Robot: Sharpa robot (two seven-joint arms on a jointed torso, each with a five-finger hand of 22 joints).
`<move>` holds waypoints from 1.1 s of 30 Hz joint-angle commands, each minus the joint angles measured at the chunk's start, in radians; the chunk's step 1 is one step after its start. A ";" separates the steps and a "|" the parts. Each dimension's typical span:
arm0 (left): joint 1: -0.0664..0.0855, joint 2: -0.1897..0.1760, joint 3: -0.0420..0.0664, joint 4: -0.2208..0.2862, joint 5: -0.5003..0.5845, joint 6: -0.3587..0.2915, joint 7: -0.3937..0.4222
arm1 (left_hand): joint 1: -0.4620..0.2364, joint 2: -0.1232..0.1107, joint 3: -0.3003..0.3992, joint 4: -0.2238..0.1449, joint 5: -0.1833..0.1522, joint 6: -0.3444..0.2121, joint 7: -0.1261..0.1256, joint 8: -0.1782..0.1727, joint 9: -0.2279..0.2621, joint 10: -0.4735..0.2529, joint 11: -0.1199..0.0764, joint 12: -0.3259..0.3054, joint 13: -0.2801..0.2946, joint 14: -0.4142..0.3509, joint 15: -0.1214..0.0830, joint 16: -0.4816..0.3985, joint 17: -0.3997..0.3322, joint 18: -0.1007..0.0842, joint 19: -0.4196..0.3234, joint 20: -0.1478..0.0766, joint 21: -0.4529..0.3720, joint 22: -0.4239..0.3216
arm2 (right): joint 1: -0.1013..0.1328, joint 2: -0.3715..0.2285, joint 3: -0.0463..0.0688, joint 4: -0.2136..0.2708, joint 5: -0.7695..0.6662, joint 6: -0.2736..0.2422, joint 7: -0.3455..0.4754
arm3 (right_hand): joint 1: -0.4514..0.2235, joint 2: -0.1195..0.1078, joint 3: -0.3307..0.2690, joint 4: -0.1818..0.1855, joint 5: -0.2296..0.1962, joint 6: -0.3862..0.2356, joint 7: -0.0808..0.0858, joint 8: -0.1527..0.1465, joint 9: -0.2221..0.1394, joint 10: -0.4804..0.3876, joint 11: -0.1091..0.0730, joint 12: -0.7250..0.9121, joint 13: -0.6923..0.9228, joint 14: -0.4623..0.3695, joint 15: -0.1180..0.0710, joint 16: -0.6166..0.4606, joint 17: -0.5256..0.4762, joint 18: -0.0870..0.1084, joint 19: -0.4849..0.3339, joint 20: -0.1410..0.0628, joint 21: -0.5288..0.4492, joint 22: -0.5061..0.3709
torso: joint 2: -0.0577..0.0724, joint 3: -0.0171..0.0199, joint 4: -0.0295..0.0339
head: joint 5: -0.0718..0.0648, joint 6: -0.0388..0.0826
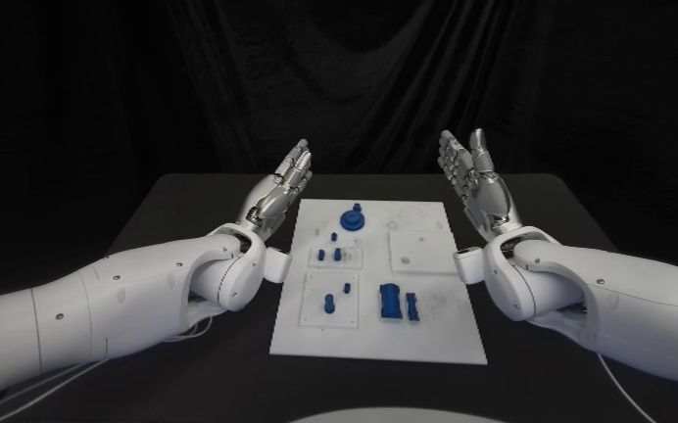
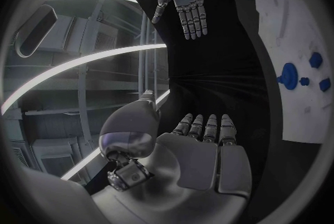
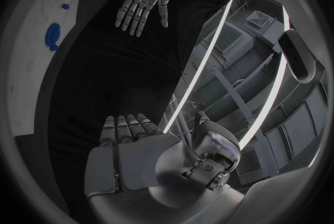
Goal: Assemble the parts on the task board
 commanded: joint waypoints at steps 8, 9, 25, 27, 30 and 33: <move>-0.002 0.013 0.091 0.079 0.144 -0.363 -0.101 | -0.354 -0.129 0.081 -0.077 -0.096 -0.002 0.065 -0.004 -0.001 0.000 0.063 -0.003 -0.001 0.000 0.010 -0.004 -0.001 -0.115 -0.001 -0.011 -0.006 -0.003 | 0.001 0.078 0.088 -0.022 0.275 -0.162 -0.117 | -0.011 0.000 0.000 -0.003 -0.003 0.000 0.004 -0.004 -0.001 0.000 -0.003 -0.004 -0.001 0.000 -0.005 -0.003 -0.001 -0.007 0.000 -0.005 -0.004 -0.001 | 0.009 0.0018 -0.0113 | -0.033 0.143; -0.002 0.014 0.095 0.083 0.148 -0.376 -0.105 | -0.365 -0.129 0.083 -0.079 -0.100 -0.002 0.136 -0.004 -0.001 0.000 0.063 -0.003 -0.001 0.000 0.010 -0.004 -0.001 -0.115 -0.001 -0.011 -0.006 -0.003 | 0.001 0.080 0.090 -0.023 0.279 -0.165 -0.119 | -0.011 0.000 0.000 -0.003 -0.003 0.000 0.004 -0.004 -0.001 0.000 -0.003 -0.004 -0.001 0.000 -0.005 -0.003 -0.001 -0.007 0.000 -0.005 -0.004 -0.001 | 0.010 0.0018 -0.0117 | -0.034 0.149; -0.002 0.015 0.108 0.093 0.161 -0.409 -0.114 | -0.535 -0.129 0.166 -0.151 -0.195 -0.002 0.136 -0.004 -0.001 0.000 0.063 -0.003 -0.001 0.000 0.010 -0.004 -0.001 -0.115 -0.001 -0.011 -0.006 -0.003 | 0.001 0.082 0.092 -0.023 0.282 -0.166 -0.120 | -0.011 0.000 0.000 -0.003 -0.003 0.000 0.004 -0.004 -0.001 0.000 -0.003 -0.004 -0.001 0.000 -0.005 -0.003 -0.001 -0.007 0.000 -0.005 -0.004 -0.001 | 0.011 0.0020 -0.0128 | -0.038 0.166; -0.002 0.015 0.108 0.093 0.161 -0.409 -0.114 | -0.549 -0.129 0.166 -0.151 -0.195 -0.002 0.136 -0.004 -0.001 0.000 0.063 -0.003 -0.001 0.000 0.010 -0.004 -0.001 -0.115 -0.001 -0.011 -0.006 -0.003 | 0.001 0.082 0.092 -0.023 0.282 -0.166 -0.120 | -0.011 0.000 0.000 -0.003 -0.003 0.000 0.004 -0.004 -0.001 0.000 -0.003 -0.004 -0.001 0.000 -0.005 -0.003 -0.001 -0.007 0.000 -0.005 -0.004 -0.001 | 0.011 0.0020 -0.0128 | -0.038 0.166; -0.002 0.015 0.108 0.093 0.161 -0.409 -0.114 | -0.568 -0.129 0.166 -0.151 -0.195 -0.002 0.136 -0.004 -0.001 0.000 0.063 -0.003 -0.001 0.000 0.010 -0.004 -0.001 -0.115 -0.001 -0.011 -0.006 -0.003 | 0.001 0.082 0.092 -0.023 0.282 -0.166 -0.120 | -0.011 0.000 0.000 -0.003 -0.003 0.000 0.004 -0.004 -0.001 0.000 -0.003 -0.004 -0.001 0.000 -0.005 -0.003 -0.001 -0.007 0.000 -0.005 -0.004 -0.001 | 0.011 0.0020 -0.0128 | -0.038 0.166; -0.002 0.015 0.108 0.093 0.161 -0.409 -0.114 | -0.583 -0.129 0.166 -0.151 -0.195 -0.002 0.136 -0.004 -0.001 0.000 0.063 -0.003 -0.001 0.000 0.010 -0.004 -0.001 -0.115 -0.001 -0.011 -0.006 -0.003 | 0.001 0.082 0.092 -0.023 0.282 -0.166 -0.120 | -0.011 0.000 0.000 -0.003 -0.003 0.000 0.004 -0.004 -0.001 0.000 -0.003 -0.004 -0.001 0.000 -0.005 -0.003 -0.001 -0.007 0.000 -0.005 -0.004 -0.001 | 0.011 0.0020 -0.0128 | -0.038 0.166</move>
